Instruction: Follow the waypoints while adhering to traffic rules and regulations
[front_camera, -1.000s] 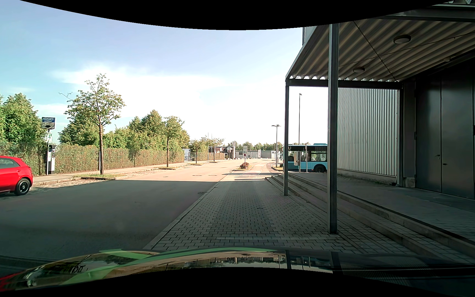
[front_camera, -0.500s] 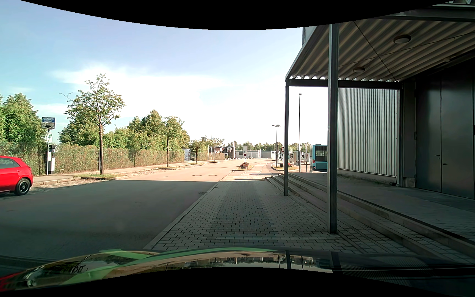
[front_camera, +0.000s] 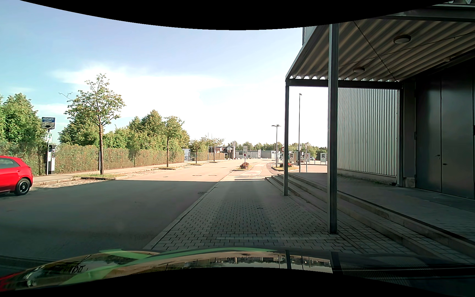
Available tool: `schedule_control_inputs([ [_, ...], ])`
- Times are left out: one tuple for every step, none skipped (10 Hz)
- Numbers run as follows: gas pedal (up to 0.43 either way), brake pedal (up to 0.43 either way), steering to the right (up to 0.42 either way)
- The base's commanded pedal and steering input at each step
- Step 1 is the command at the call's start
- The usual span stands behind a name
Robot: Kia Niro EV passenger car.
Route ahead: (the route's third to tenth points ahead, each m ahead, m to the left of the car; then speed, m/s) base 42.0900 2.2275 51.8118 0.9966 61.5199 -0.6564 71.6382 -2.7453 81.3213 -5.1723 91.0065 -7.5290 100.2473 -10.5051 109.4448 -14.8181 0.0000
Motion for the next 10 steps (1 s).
schedule_control_inputs([
  [0.000,0.232,-0.068],
  [0.000,0.232,-0.068],
  [0.000,0.232,-0.067],
  [0.000,0.232,-0.067],
  [0.000,0.232,-0.067],
  [0.000,0.232,-0.068],
  [0.000,0.232,-0.068],
  [0.000,0.232,-0.067],
  [0.000,0.232,-0.067],
  [0.000,0.232,-0.068],
])
